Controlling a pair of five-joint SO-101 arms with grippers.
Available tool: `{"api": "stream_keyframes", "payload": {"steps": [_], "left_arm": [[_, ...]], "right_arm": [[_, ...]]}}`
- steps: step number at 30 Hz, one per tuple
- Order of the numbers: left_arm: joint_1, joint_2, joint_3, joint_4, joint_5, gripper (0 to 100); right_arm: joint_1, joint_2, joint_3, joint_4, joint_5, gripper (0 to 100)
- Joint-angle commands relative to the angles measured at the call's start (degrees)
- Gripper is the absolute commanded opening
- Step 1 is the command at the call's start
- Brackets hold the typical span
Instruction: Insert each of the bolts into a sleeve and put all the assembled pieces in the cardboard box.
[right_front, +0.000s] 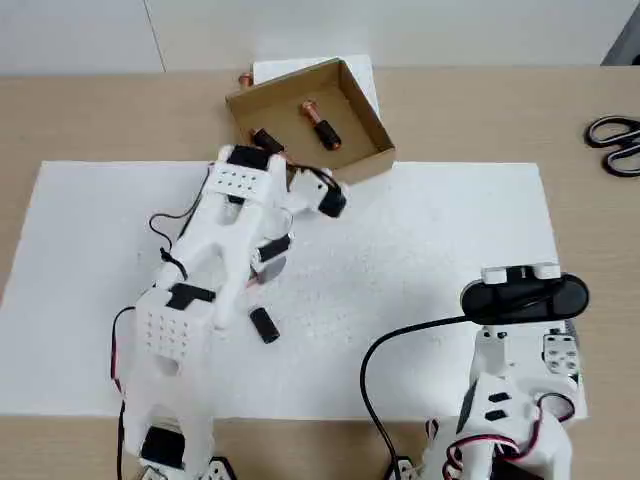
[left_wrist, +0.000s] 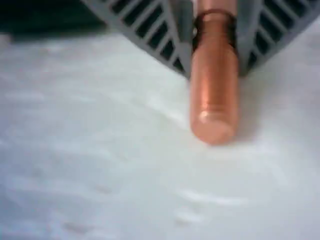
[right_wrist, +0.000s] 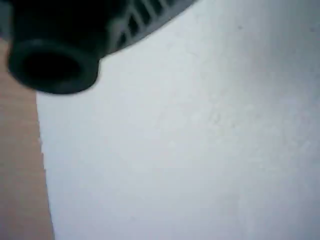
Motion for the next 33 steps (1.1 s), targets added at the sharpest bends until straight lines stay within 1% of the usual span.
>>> {"api": "stream_keyframes", "payload": {"steps": [1, 10, 13, 16, 20, 25, 33], "left_arm": [[-4.0, -3.3, -4.2, -0.2, -0.3, 1], [-3.7, -13.8, -1.9, -0.2, -0.6, 1], [-2.8, -16.6, 3.3, -0.2, -4.5, 1], [-2.6, -19.3, 6.6, -0.2, -6.1, 1], [-3.9, -20.7, 7.1, -0.2, -13.7, 1], [-4.9, -20.2, 9.2, -0.2, -19.7, 1], [-7.2, -20.3, 15.7, -0.3, -41.6, 1]], "right_arm": [[0.1, -0.4, -0.5, -1.4, 0.4, 0.6], [0.1, -0.4, -0.5, -1.5, 0.4, 0.6], [0.1, -0.4, -0.5, -1.5, 0.4, 0.6], [0.1, -0.4, -0.5, -1.5, 0.4, 0.6], [0.1, -0.4, -0.5, -1.5, 0.4, 0.6], [0.1, -0.4, -0.5, -1.5, 0.4, 0.6], [0.2, -0.4, -0.5, -1.4, 0.4, 0.6]]}}
